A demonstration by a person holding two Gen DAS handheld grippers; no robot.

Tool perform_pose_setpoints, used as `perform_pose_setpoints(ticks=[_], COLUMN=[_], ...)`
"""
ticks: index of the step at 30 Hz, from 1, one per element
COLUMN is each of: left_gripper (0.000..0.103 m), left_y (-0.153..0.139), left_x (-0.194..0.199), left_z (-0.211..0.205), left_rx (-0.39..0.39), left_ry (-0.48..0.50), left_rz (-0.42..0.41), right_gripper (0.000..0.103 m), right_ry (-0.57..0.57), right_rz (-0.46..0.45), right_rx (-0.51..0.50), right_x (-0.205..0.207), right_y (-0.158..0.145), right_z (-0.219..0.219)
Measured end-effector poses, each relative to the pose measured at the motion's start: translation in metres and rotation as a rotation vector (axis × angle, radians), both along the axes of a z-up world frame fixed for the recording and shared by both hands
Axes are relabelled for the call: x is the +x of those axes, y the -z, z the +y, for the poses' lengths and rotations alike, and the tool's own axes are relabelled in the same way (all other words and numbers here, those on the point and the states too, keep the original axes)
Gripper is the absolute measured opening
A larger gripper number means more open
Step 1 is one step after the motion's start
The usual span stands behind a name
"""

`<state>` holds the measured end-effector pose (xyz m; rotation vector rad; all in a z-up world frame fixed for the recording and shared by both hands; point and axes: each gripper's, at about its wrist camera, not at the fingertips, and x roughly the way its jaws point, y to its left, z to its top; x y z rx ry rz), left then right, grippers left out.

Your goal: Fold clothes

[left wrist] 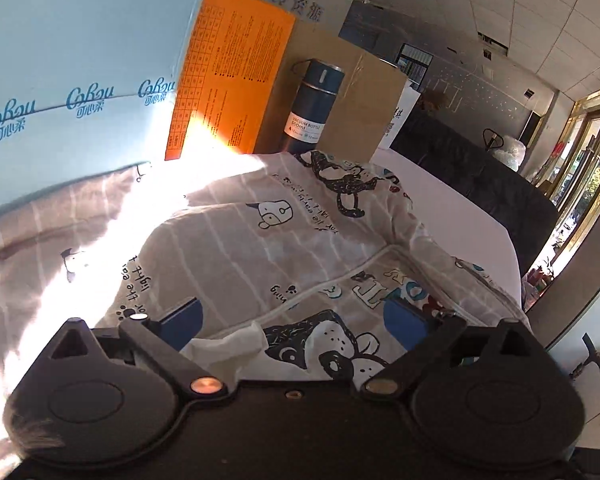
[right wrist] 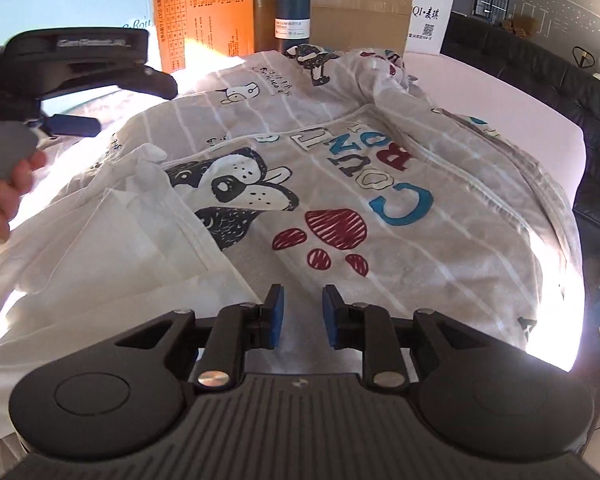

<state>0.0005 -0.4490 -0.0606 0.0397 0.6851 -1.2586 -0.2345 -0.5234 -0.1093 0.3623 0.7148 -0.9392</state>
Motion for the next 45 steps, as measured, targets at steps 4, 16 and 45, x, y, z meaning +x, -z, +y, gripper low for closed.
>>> perform_pose_setpoints(ticks=[4,16,45], left_gripper=[0.103,0.103,0.103], left_y=[-0.006,0.021,0.061], left_x=[0.000,-0.014,-0.014], left_z=[0.113,0.327,0.256], left_rx=[0.022,0.353,0.427], left_ry=[-0.070,-0.364,-0.125], left_rz=[-0.112,-0.158,-0.322], right_gripper=[0.045,0.048,0.006], right_ry=[-0.082,-0.740,-0.609], right_rz=[-0.082,-0.065,-0.359], right_rx=[-0.007,0.238,0.523], right_x=[0.012,0.109,0.261], right_y=[-0.021,-0.030,-0.043], right_z=[0.011,0.107,0.097])
